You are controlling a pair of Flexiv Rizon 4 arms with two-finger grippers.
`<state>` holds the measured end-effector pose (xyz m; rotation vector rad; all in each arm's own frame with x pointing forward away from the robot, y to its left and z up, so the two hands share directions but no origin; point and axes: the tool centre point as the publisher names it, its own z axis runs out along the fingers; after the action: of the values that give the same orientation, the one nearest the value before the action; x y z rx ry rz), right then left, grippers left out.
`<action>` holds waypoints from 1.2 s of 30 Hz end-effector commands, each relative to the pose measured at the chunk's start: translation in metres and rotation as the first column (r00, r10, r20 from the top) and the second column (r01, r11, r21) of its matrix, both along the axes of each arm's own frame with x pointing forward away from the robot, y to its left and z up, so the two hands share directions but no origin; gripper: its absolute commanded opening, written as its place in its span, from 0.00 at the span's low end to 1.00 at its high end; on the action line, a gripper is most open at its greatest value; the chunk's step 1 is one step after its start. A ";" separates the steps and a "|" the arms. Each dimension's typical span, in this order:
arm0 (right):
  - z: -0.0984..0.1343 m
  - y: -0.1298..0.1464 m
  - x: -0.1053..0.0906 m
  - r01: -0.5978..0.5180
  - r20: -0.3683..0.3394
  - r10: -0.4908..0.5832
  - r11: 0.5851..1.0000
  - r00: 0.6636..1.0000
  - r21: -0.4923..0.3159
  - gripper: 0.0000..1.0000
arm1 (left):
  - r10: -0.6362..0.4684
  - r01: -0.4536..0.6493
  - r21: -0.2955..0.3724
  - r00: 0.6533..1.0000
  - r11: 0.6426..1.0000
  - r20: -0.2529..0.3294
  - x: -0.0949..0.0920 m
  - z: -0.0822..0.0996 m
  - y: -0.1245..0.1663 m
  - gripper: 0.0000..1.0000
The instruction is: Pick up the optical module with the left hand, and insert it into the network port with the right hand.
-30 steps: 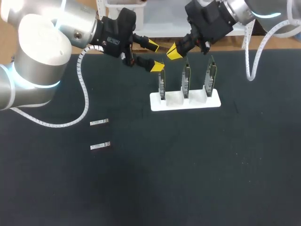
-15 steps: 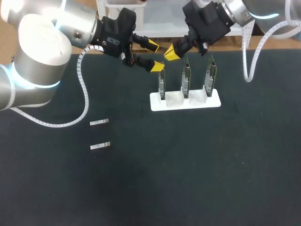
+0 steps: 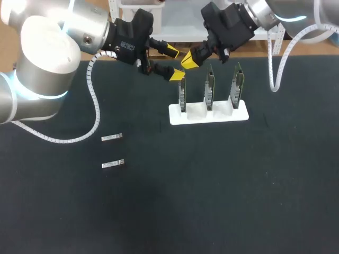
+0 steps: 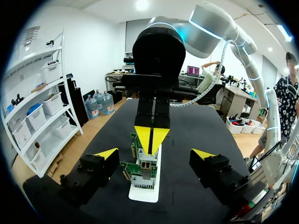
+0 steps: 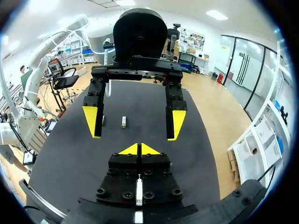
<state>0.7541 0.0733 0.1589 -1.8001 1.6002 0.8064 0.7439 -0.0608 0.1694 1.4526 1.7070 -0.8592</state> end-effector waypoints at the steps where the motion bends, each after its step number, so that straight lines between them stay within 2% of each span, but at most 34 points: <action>1: -0.001 0.002 0.002 -0.007 -0.005 0.007 1.000 1.000 -0.001 0.00 | 0.000 0.000 0.006 1.000 1.000 -0.003 0.001 0.001 -0.001 1.00; 36: -0.015 0.008 0.003 -0.001 -0.029 0.000 1.000 1.000 -0.019 0.00 | 0.000 0.000 0.006 1.000 1.000 -0.003 0.001 0.001 -0.001 1.00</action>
<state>0.7554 0.0812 0.1455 -1.8092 1.6302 0.8198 0.7439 -0.0608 0.1694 1.4526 1.7070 -0.8592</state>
